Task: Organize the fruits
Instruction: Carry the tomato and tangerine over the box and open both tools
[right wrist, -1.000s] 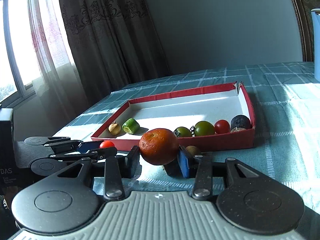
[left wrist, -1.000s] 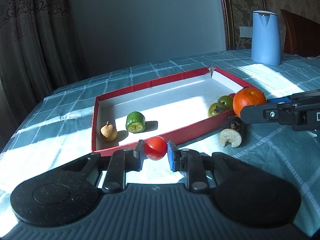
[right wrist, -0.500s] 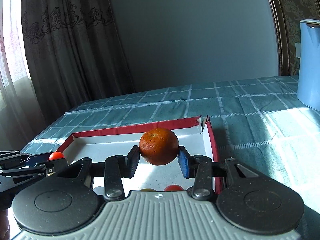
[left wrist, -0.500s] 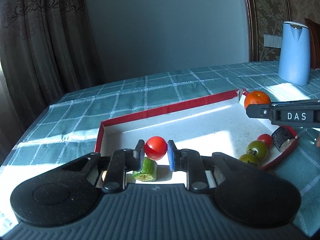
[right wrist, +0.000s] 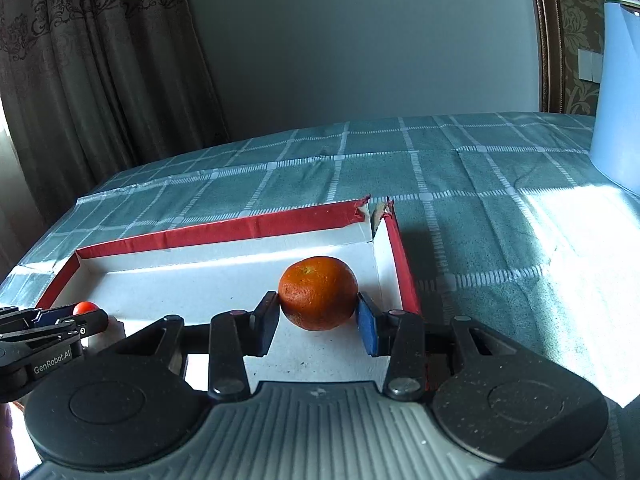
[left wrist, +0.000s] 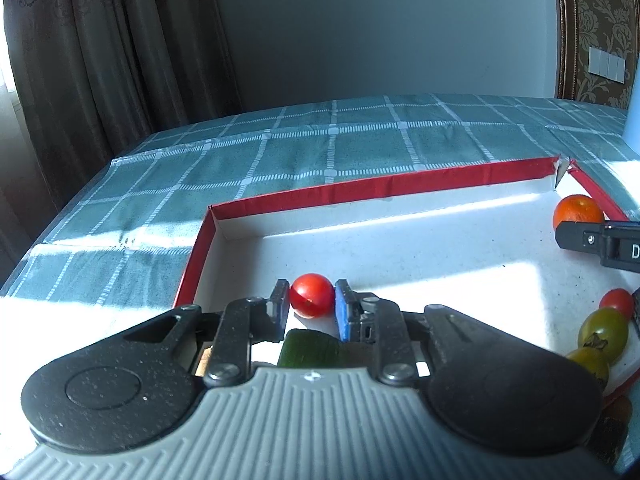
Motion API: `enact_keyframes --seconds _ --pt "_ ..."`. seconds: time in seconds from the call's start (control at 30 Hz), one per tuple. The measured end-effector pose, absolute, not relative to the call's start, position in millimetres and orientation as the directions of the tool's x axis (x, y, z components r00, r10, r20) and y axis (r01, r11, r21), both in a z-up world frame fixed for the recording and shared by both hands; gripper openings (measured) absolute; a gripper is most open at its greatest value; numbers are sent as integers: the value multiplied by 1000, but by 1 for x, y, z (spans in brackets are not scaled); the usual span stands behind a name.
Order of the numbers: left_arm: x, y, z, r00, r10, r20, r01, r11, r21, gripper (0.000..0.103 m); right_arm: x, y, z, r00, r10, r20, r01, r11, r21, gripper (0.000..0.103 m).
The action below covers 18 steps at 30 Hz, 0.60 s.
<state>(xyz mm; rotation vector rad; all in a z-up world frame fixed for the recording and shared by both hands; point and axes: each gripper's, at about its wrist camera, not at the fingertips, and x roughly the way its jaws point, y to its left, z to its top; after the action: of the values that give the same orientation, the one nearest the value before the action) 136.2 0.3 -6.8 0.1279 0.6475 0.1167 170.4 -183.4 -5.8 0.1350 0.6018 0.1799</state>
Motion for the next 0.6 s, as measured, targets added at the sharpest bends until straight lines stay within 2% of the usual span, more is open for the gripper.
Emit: enact_keyframes --seconds 0.4,0.43,0.47,0.5,0.53,0.57,0.6 --pt "137 -1 -7 794 156 -588 -78 985 156 26 169 -188 -2 802 237 -549 -135 966 219 42" --pt "137 -1 -8 795 167 -584 -86 983 164 31 169 -188 -2 802 244 -545 -138 964 229 42" --pt "137 -1 -8 796 168 -582 -88 983 163 42 168 -190 -2 801 251 -543 -136 960 243 47" --pt "137 1 -8 796 160 -584 -87 985 152 48 168 -191 -2 802 258 -539 -136 957 256 56" --pt "138 3 -8 794 146 -590 -83 988 133 61 167 -192 -2 803 268 -533 -138 952 272 59" --pt "138 4 -8 793 136 -594 -79 989 122 66 167 -192 -2 803 274 -529 -141 950 278 63" --pt "138 5 -7 792 130 -596 -77 990 115 66 166 -192 -1 804 279 -525 -146 949 279 63"
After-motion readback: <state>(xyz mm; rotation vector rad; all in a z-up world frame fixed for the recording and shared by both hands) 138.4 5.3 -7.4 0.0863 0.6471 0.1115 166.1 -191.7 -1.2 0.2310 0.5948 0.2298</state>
